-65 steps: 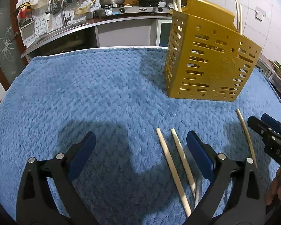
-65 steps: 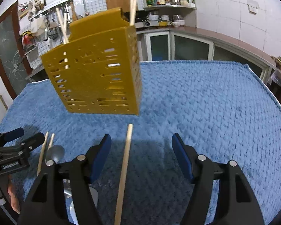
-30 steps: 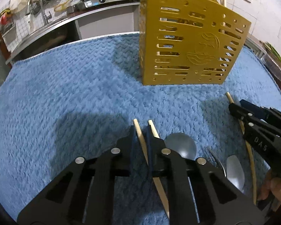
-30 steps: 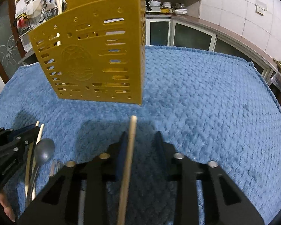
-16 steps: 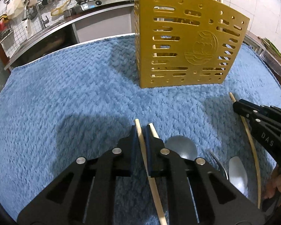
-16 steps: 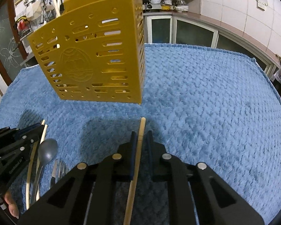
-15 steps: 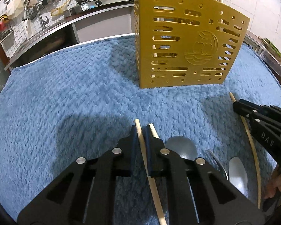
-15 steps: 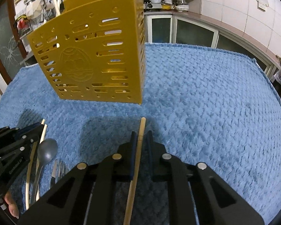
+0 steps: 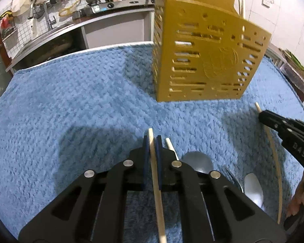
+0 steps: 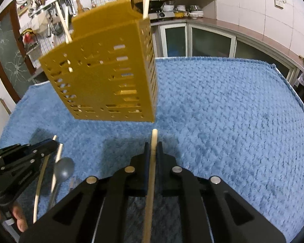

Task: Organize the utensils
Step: 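Lift both held chopsticks up toward the yellow holder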

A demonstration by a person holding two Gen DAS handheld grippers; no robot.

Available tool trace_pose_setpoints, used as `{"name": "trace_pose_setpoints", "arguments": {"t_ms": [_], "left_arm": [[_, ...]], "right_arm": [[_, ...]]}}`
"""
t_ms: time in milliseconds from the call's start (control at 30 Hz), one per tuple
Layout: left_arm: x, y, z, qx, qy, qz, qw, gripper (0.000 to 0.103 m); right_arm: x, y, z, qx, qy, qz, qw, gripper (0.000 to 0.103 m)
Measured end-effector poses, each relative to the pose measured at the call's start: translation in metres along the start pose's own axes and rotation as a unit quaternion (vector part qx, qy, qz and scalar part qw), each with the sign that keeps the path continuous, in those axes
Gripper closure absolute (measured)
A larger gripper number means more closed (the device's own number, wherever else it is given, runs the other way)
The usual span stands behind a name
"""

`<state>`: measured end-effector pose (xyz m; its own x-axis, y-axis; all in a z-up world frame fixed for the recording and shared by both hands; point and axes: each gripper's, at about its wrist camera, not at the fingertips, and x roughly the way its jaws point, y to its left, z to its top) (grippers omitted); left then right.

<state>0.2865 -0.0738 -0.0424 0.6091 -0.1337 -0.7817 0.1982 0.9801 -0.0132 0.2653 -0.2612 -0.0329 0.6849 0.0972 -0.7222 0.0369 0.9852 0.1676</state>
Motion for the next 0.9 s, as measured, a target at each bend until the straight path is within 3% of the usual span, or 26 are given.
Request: {"name": "trace_pose_setpoints", "arguments": {"t_ms": [300,500,733,900], "left_arm": [[-0.027,0.007,0.004,-0.011,-0.035,-0.004,0.9993,0.099],[-0.071,0.005,0.013,-0.013,-0.093,-0.018,0.9954,0.099],[-0.125,0.0,0.03,-0.006,-0.184,-0.025,0.9825,0.099],[-0.15,-0.006,0.052,-0.003,-0.229,-0.024,0.973,0.099]], "right_arm": [[-0.032,-0.003,0.002,0.006,-0.043,0.01,0.999,0.097],[-0.067,-0.011,0.004,0.024,-0.098,0.021,0.995,0.097],[-0.111,-0.013,0.023,0.027,-0.175,0.018,0.984,0.097],[-0.143,-0.011,0.046,0.024,-0.223,0.021,0.974,0.097]]}}
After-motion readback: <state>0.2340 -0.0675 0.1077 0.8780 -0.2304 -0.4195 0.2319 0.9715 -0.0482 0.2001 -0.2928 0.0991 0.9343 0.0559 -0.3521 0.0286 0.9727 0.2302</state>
